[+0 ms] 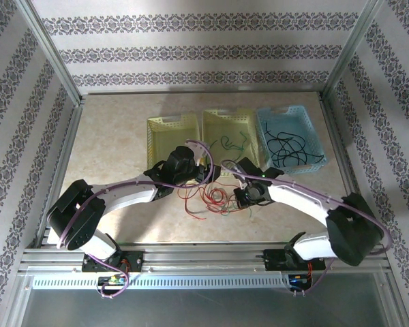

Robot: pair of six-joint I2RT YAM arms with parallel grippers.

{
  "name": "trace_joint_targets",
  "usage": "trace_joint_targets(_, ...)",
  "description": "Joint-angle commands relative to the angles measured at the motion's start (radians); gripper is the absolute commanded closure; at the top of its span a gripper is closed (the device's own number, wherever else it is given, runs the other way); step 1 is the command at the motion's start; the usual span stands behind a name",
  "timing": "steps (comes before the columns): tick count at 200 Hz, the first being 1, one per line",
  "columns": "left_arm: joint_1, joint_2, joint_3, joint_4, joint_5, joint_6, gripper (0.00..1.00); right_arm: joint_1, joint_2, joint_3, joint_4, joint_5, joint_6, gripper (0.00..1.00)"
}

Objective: Untangle the cables

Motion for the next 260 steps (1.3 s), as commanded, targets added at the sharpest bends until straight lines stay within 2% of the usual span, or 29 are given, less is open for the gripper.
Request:
trace_joint_targets(1,-0.011,0.001,0.04,0.002,0.115,0.05,0.22,-0.002,-0.086,0.065,-0.109,0.025,-0.011,1.0)
trace_joint_targets(24,-0.014,0.026,0.073,0.01,0.237,0.062,0.22,-0.003,-0.157,0.113,-0.178,0.054,-0.032,1.0)
trace_joint_targets(60,-0.036,0.096,0.145,-0.004,0.371,0.092,0.23,-0.003,-0.223,0.156,-0.17,0.053,-0.067,1.0)
trace_joint_targets(86,-0.039,0.133,0.185,-0.023,0.446,0.117,0.25,-0.004,-0.282,0.15,-0.108,0.089,-0.049,1.0)
trace_joint_targets(123,-0.039,0.155,0.227,-0.107,0.527,0.173,0.33,-0.021,-0.364,0.118,-0.004,0.16,0.028,1.0)
trace_joint_targets(183,-0.039,0.199,0.264,-0.164,0.568,0.214,0.38,-0.151,-0.441,0.05,0.12,-0.018,0.168,1.0)
trace_joint_targets(220,-0.039,0.224,0.278,-0.169,0.592,0.222,0.52,-0.253,-0.486,-0.001,0.19,-0.147,0.277,1.0)
trace_joint_targets(260,-0.039,0.251,0.29,-0.168,0.601,0.223,0.65,-0.38,-0.544,-0.081,0.33,-0.325,0.46,1.0)
